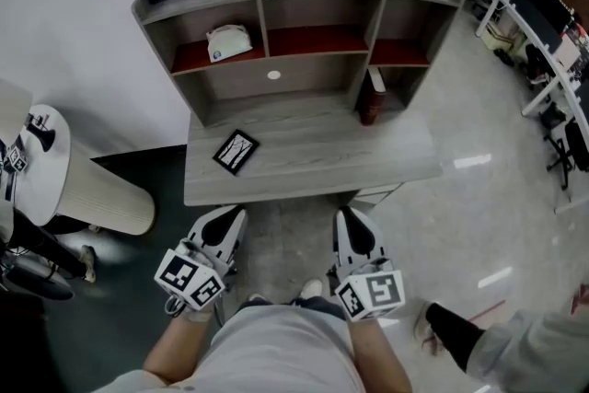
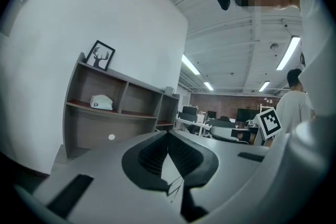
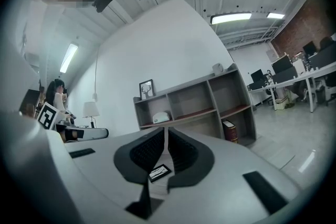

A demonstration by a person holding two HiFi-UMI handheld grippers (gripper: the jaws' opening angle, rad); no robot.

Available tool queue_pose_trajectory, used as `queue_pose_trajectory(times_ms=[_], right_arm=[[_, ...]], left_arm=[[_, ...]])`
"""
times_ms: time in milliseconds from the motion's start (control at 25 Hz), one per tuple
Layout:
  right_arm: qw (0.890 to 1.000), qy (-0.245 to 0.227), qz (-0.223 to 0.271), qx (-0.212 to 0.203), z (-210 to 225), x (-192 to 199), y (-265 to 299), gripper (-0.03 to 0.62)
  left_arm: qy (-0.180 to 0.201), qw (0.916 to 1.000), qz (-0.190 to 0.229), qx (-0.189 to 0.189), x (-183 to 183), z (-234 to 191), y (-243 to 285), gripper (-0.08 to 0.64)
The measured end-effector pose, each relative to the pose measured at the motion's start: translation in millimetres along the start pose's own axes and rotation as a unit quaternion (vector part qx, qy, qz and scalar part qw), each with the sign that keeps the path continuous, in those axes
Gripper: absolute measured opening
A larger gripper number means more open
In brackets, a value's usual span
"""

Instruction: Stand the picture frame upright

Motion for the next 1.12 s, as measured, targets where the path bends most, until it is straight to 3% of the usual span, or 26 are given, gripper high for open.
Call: queue_pose_trajectory(times_ms=[560,880,1120], right_arm=[[0.999,0.026,-0.018,-0.017,61,-2,-1,0.034],[0.999,0.028,-0.023,0.002,73,3,31,0.034],[0.999,0.030,-0.034,0.012,70,8,79,0.034]], left_arm=[[0.005,0.9995,-0.017,-0.025,10,34,52,0.015],[-0.002,0.9996,-0.022,-0.016,17,3,72,0.015],[-0.010,0.9994,-0.031,-0.011,18,-46,89,0.015]])
Point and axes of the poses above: the fingertips, and each gripper's own axes: y forward along the fingers, z to its right, x out of its underside, the point moved 5 cm from there along -y, backward along the fingers, and after that the axes turned 6 degrees about y, right-handed, at the moved point
